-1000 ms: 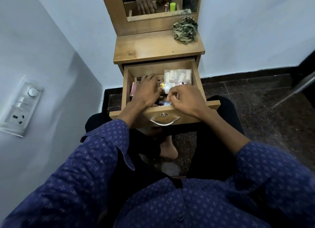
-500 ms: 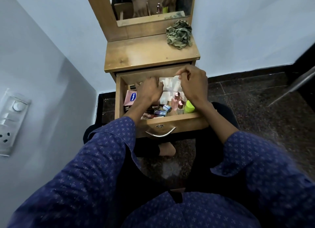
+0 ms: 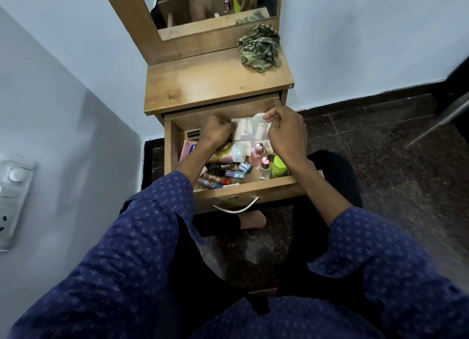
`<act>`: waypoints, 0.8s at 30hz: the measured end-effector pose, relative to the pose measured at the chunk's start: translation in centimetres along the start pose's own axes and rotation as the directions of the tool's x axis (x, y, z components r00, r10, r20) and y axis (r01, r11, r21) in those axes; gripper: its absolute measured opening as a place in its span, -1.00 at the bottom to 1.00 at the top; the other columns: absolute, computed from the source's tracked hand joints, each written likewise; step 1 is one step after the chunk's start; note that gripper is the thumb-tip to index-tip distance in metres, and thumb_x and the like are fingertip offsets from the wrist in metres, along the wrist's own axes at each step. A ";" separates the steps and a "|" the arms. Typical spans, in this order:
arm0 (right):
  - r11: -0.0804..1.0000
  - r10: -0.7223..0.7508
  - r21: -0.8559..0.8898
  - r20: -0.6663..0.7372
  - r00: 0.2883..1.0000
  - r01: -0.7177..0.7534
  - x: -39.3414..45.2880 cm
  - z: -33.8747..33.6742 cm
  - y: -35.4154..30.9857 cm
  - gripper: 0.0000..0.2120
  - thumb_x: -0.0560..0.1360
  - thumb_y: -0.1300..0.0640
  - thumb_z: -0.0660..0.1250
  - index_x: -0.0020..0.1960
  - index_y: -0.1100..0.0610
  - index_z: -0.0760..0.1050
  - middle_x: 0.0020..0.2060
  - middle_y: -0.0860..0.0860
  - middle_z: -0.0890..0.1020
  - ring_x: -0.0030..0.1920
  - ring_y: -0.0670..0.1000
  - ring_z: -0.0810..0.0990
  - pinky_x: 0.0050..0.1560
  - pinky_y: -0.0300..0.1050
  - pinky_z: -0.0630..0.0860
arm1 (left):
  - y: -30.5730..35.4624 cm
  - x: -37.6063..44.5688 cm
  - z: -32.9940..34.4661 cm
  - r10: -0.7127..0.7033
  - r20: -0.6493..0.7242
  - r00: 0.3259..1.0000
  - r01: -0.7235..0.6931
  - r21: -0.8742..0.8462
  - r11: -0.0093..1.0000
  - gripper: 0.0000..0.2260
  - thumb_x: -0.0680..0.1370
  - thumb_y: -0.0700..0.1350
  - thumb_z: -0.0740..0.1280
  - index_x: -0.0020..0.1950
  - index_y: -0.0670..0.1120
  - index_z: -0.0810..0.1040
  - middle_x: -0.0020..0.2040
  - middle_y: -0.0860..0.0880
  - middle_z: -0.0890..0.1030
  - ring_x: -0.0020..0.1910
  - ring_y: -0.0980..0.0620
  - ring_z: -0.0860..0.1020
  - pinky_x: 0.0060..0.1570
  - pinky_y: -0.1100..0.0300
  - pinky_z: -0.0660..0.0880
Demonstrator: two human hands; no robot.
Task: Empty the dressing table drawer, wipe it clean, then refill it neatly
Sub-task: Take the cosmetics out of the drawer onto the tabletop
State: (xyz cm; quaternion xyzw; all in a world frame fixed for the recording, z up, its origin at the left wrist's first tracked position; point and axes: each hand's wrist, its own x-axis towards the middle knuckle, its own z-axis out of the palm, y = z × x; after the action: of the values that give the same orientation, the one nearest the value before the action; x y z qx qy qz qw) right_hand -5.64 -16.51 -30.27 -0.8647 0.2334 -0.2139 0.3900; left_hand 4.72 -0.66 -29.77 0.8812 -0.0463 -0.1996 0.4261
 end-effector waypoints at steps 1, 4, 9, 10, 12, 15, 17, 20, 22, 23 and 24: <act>1.000 -0.004 0.000 -0.003 1.000 0.004 0.0 0.0 0.1 -0.77 0.64 0.27 0.24 0.02 0.06 0.65 -0.04 -0.12 0.70 -0.04 -0.12 0.64 -0.10 -0.17 0.54 | -0.2 0.1 -0.1 -0.022 0.001 1.000 0.022 -0.038 0.999 -0.81 0.66 -0.09 0.40 0.10 -0.22 0.70 -0.01 -0.15 0.74 -0.04 -0.14 0.73 0.09 -0.13 0.68; 1.000 -0.008 0.008 -0.009 1.000 0.008 0.0 0.0 0.1 -0.77 0.64 0.26 0.24 0.02 0.05 0.64 -0.03 -0.11 0.69 -0.04 -0.12 0.64 -0.12 -0.18 0.53 | -0.1 -0.2 -0.4 -0.040 0.013 0.999 0.042 -0.142 0.989 -0.83 0.65 -0.14 0.41 0.10 -0.24 0.69 -0.02 -0.17 0.75 -0.15 -0.04 0.74 -0.05 0.03 0.71; 0.998 0.003 0.061 -0.032 0.999 -0.001 0.0 -0.1 0.0 -0.80 0.61 0.27 0.26 0.03 0.03 0.61 0.02 -0.10 0.67 -0.01 -0.12 0.63 -0.06 -0.19 0.54 | 0.3 -0.7 -0.6 -0.028 -0.087 0.996 0.009 -0.212 0.977 -0.91 0.63 -0.12 0.44 0.02 -0.14 0.68 -0.07 -0.12 0.76 -0.09 -0.05 0.75 -0.05 -0.02 0.72; 0.998 0.002 0.069 -0.035 0.999 0.001 0.0 -0.1 0.0 -0.81 0.60 0.28 0.27 0.05 0.04 0.60 0.04 -0.10 0.66 0.00 -0.12 0.62 -0.04 -0.19 0.55 | 0.5 -0.9 -0.7 -0.031 -0.111 0.993 0.005 -0.222 0.975 -0.91 0.64 -0.10 0.43 0.01 -0.11 0.67 -0.06 -0.12 0.76 -0.08 -0.05 0.75 -0.10 0.01 0.71; 0.997 -0.001 0.080 -0.045 0.999 0.005 0.0 -0.2 -0.1 -0.82 0.61 0.28 0.28 0.10 0.06 0.57 0.08 -0.08 0.63 0.02 -0.12 0.59 -0.01 -0.19 0.53 | 0.6 -1.2 -1.0 -0.026 -0.151 0.988 -0.015 -0.263 0.965 -0.91 0.65 -0.10 0.41 0.01 -0.11 0.64 -0.05 -0.13 0.75 -0.12 -0.03 0.75 -0.26 0.12 0.68; 0.992 0.021 0.125 -0.076 0.997 -0.012 0.2 -0.3 -0.3 -0.84 0.63 0.23 0.28 0.16 0.07 0.55 0.12 -0.07 0.59 0.06 -0.13 0.56 0.08 -0.16 0.54 | 0.5 -1.6 -1.8 -0.002 -0.175 0.985 -0.055 -0.316 0.947 -0.86 0.68 -0.11 0.38 0.03 -0.16 0.67 -0.06 -0.08 0.74 -0.19 0.05 0.71 -0.39 0.29 0.57; 0.987 0.038 0.162 -0.070 0.997 -0.026 0.2 -0.3 -0.3 -0.85 0.62 0.19 0.30 0.17 0.08 0.55 0.11 -0.07 0.60 0.06 -0.13 0.57 0.09 -0.15 0.55 | 0.3 -2.0 -2.4 -0.003 -0.174 0.985 -0.062 -0.368 0.928 -0.85 0.67 -0.13 0.38 -0.04 -0.14 0.69 -0.11 -0.05 0.74 -0.26 0.09 0.69 -0.36 0.26 0.57; 0.970 0.045 0.240 -0.028 0.999 -0.037 0.2 -0.4 -0.6 -0.87 0.63 0.11 0.33 0.11 0.09 0.61 -0.01 -0.08 0.68 -0.01 -0.10 0.63 0.04 -0.08 0.61 | 0.1 -2.1 -3.7 -0.030 -0.174 0.984 -0.050 -0.437 0.898 -0.84 0.64 -0.12 0.39 -0.05 -0.14 0.72 -0.17 -0.04 0.75 -0.32 0.09 0.68 -0.29 0.18 0.58; 0.951 0.036 0.306 0.017 0.999 -0.039 0.2 -0.4 -0.9 -0.84 0.62 0.08 0.33 0.06 0.12 0.65 -0.08 -0.06 0.71 -0.05 -0.06 0.66 0.00 -0.01 0.64 | 0.0 -2.2 -4.6 -0.068 -0.163 0.984 -0.020 -0.484 0.875 -0.84 0.63 -0.09 0.41 0.02 -0.19 0.69 -0.28 -0.01 0.73 -0.39 0.10 0.65 -0.27 0.13 0.57; 0.941 0.034 0.335 0.041 0.999 -0.046 0.2 -0.5 -1.0 -0.83 0.61 0.07 0.34 0.05 0.13 0.66 -0.09 -0.05 0.72 -0.05 -0.04 0.68 -0.01 0.01 0.65 | 0.0 -2.3 -4.9 -0.069 -0.158 0.985 -0.021 -0.507 0.862 -0.82 0.62 -0.08 0.42 0.01 -0.20 0.68 -0.35 0.02 0.70 -0.44 0.11 0.62 -0.29 0.13 0.55; 0.932 0.033 0.360 0.065 0.997 -0.054 0.2 -0.4 -1.0 -0.83 0.60 0.07 0.36 0.05 0.14 0.67 -0.08 -0.04 0.73 -0.05 -0.03 0.69 -0.01 0.01 0.66 | 0.0 -2.4 -5.3 -0.069 -0.169 0.983 -0.032 -0.531 0.847 -0.80 0.61 -0.06 0.45 -0.02 -0.21 0.67 -0.36 0.01 0.70 -0.45 0.09 0.62 -0.29 0.13 0.55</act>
State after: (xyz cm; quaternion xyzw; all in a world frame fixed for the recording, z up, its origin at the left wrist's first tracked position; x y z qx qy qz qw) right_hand -5.49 -16.27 -29.16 -0.7788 0.1977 -0.2193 0.5534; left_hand 4.57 3.79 -26.09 0.7439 0.0581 -0.1275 0.6535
